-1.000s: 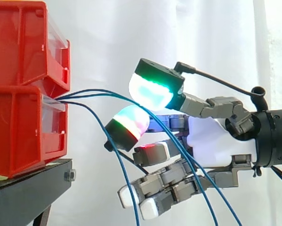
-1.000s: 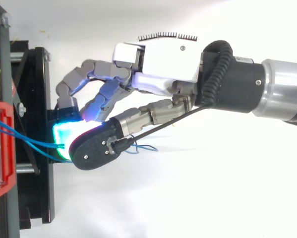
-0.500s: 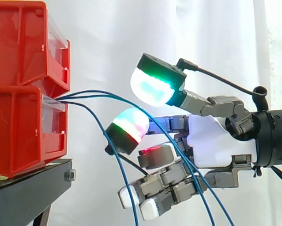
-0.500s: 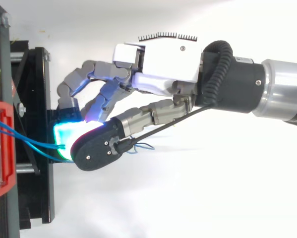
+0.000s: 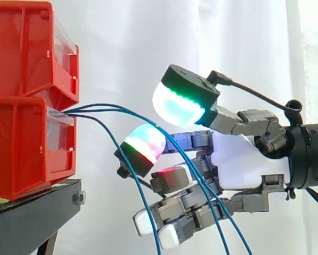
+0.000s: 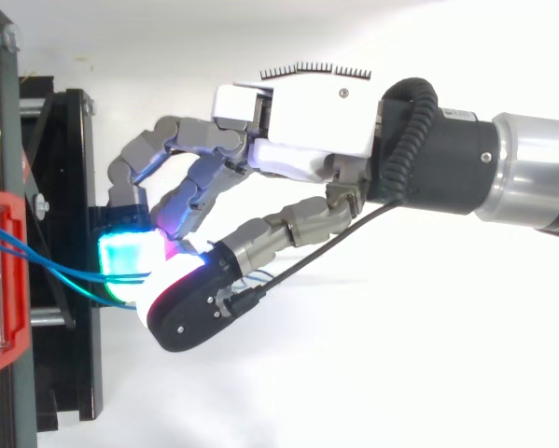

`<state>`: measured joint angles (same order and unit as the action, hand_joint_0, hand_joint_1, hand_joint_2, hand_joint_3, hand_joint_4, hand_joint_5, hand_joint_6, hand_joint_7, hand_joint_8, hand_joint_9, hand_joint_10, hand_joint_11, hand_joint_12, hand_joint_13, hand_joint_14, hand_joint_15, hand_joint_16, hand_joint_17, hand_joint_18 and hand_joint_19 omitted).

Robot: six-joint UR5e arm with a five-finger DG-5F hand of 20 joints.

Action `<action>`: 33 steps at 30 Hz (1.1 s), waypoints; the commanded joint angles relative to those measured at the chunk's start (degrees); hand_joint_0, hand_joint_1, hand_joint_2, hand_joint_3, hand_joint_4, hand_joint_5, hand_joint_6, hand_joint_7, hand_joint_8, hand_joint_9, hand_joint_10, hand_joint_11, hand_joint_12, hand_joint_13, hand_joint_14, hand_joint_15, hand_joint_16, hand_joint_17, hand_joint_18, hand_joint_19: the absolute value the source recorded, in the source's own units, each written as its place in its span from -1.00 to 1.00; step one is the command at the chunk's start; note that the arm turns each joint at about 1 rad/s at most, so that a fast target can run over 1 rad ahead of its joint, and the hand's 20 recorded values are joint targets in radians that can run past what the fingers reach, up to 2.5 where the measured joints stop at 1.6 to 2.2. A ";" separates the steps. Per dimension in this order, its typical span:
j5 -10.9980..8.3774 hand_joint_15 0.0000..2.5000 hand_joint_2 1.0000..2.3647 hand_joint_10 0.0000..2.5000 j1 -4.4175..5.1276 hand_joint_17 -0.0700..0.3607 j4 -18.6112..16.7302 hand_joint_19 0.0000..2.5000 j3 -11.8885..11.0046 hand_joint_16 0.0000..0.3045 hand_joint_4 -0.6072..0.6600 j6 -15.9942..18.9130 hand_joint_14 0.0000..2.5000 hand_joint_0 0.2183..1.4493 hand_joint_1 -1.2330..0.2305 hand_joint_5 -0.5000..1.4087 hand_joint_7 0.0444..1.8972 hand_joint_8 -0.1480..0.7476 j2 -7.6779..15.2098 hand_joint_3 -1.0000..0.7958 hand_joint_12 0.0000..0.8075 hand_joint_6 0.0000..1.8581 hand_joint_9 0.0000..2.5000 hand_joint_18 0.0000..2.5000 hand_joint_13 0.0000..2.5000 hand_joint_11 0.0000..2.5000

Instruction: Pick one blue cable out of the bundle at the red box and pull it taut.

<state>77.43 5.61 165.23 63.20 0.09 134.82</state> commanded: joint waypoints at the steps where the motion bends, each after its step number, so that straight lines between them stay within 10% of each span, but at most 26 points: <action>1: 0.00 -0.52 -1.00 -0.93 -0.07 -0.10 0.00 -0.64 0.00 -0.64 -0.14 0.00 -0.99 -0.56 -0.44 -0.73 -0.03 -0.19 0.00 -0.44 -0.02 0.00 -0.27 -0.49 -0.42 0.13; 11: 0.00 -0.53 -1.00 -1.00 0.01 -0.17 0.00 -0.62 0.00 -0.68 -0.20 0.00 -0.99 -0.39 -0.26 -0.72 0.02 -0.26 0.00 -0.44 -0.08 -0.01 -0.22 -0.50 -0.41 0.18; 21: 0.00 -0.55 -1.00 -1.00 0.01 -0.19 -0.17 -0.72 0.00 -0.70 -0.19 0.09 -0.98 -0.15 -0.55 -0.71 0.00 -0.33 0.00 -0.44 -0.12 0.00 -0.25 -0.45 -0.41 0.16; 33: 0.09 -0.55 -1.00 -0.99 0.01 -0.17 -0.09 -0.71 0.00 -0.68 -0.15 0.26 -0.98 -0.45 -0.73 -0.72 0.00 -0.33 0.00 -0.44 -0.12 0.01 -0.28 -0.46 -0.43 0.15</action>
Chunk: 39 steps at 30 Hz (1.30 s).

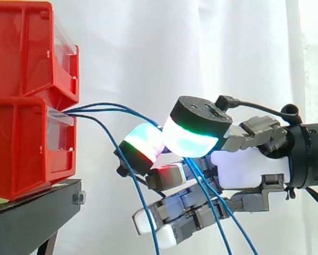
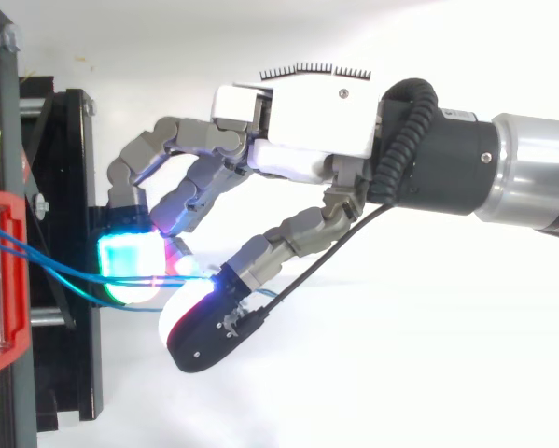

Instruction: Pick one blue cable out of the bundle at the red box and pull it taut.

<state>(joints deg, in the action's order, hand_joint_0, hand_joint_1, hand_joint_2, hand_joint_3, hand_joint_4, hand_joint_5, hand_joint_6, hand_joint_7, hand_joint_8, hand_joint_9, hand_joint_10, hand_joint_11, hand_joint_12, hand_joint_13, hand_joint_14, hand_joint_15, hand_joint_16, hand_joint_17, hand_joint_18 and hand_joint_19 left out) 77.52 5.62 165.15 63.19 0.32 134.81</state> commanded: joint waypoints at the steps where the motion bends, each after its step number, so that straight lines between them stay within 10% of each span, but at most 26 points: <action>1: 0.00 -0.55 -1.00 -0.98 0.00 -0.16 0.00 -0.71 0.00 -0.68 -0.15 0.04 -0.99 -0.46 -0.73 -0.72 -0.01 -0.34 0.01 -0.44 -0.11 0.01 -0.28 -0.45 -0.43 0.14; 27: -0.08 -0.52 -1.00 -0.96 0.00 -0.13 -0.09 -0.63 0.00 -0.66 -0.11 -0.05 -0.99 -0.53 -0.23 -0.69 0.00 -0.26 0.01 -0.44 -0.06 0.00 -0.16 -0.47 -0.37 0.15; 39: 0.00 -0.51 -0.99 -1.00 0.00 -0.17 -0.09 -0.63 0.00 -0.69 -0.15 -0.05 -0.98 -0.34 -0.32 -0.70 0.03 -0.32 -0.07 -0.33 -0.10 0.00 -0.15 -0.47 -0.36 0.17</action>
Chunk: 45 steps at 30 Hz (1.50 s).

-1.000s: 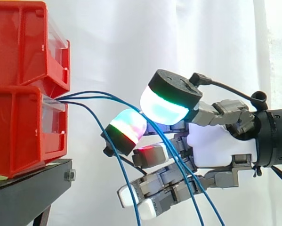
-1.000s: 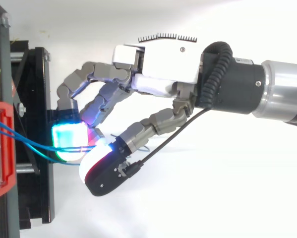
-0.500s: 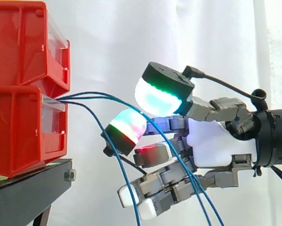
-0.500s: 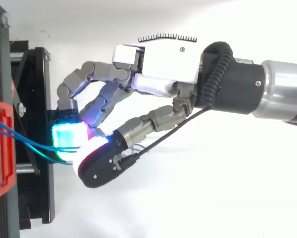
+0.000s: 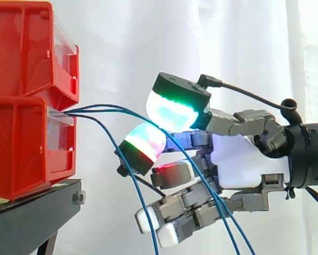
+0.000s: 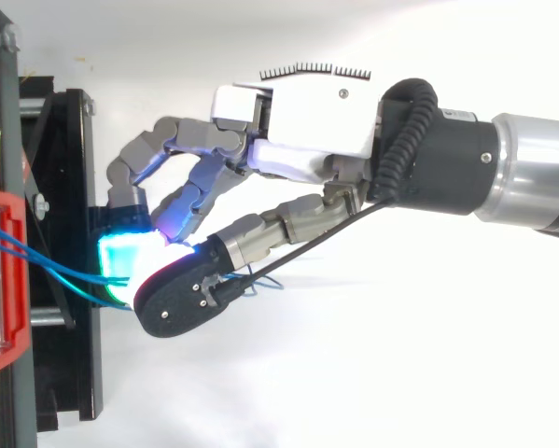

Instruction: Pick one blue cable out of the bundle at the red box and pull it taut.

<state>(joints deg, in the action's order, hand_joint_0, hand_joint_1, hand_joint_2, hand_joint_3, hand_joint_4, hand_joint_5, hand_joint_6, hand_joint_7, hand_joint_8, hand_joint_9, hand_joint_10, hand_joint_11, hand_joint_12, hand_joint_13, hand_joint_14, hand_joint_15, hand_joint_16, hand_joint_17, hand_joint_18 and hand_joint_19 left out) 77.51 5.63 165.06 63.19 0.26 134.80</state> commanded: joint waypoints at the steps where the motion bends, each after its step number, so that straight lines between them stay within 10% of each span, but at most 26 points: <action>1: -0.08 -0.51 -0.99 -1.00 0.00 -0.17 0.00 -0.63 0.00 -0.69 -0.15 0.00 -0.98 -0.34 -0.32 -0.70 0.03 -0.32 0.02 -0.33 -0.10 0.00 -0.16 -0.47 -0.35 0.18; 16: -0.08 -0.54 -1.00 -1.00 0.00 -0.20 0.00 -0.71 0.00 -0.70 -0.23 0.00 -0.99 -0.23 -0.55 -0.70 -0.03 -0.40 0.02 -0.44 -0.14 0.00 -0.17 -0.42 -0.35 0.15; 38: 0.00 -0.53 -1.00 -1.00 0.00 -0.18 0.09 -0.63 0.00 -0.69 -0.18 0.00 -0.98 -0.42 -0.13 -0.69 0.00 -0.39 0.02 -0.44 -0.12 -0.01 -0.11 -0.46 -0.35 0.15; 45: 0.00 -0.51 -0.99 -1.00 0.00 -0.19 0.09 -0.63 0.00 -0.69 -0.19 0.09 -0.98 -0.33 -0.27 -0.68 0.02 -0.39 0.02 -0.38 -0.12 -0.01 -0.10 -0.46 -0.33 0.16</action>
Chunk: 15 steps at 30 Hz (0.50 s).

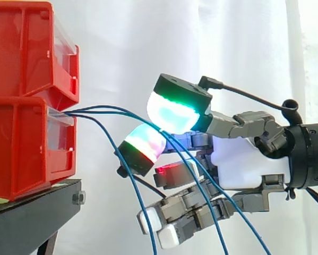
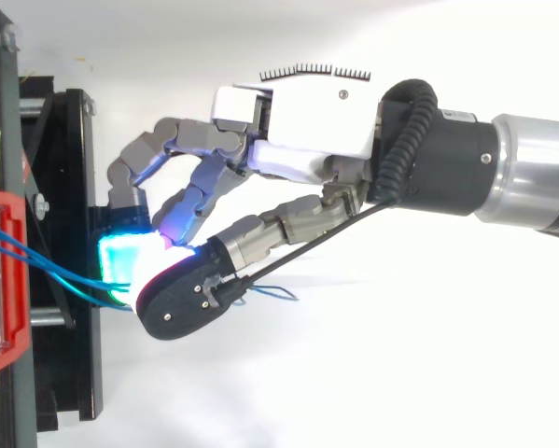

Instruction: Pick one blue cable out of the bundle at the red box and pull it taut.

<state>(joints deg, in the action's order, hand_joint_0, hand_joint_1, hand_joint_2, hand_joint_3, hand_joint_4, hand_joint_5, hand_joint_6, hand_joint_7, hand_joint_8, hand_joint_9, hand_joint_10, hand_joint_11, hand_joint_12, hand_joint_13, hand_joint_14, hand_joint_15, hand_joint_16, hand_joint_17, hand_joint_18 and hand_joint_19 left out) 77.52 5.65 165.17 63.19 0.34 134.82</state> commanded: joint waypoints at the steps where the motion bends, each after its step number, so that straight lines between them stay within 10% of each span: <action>1: 0.00 -0.51 -0.99 -1.00 -0.03 -0.19 -0.03 -0.63 0.00 -0.69 -0.19 0.01 -0.98 -0.33 -0.28 -0.68 0.03 -0.39 -0.09 -0.37 -0.12 -0.01 -0.10 -0.46 -0.33 0.16; 15: 0.00 -0.52 -1.00 -0.96 0.06 -0.16 -0.03 -0.64 0.00 -0.68 -0.12 0.45 -0.99 -0.50 -0.30 -0.69 -0.02 -0.33 0.00 -0.44 -0.08 0.00 -0.12 -0.43 -0.33 0.13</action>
<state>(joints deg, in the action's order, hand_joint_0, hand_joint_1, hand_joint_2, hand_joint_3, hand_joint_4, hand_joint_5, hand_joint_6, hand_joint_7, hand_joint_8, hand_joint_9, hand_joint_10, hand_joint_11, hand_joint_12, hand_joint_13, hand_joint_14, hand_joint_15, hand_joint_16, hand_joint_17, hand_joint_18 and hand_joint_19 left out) 77.53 5.66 165.17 63.19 0.50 134.82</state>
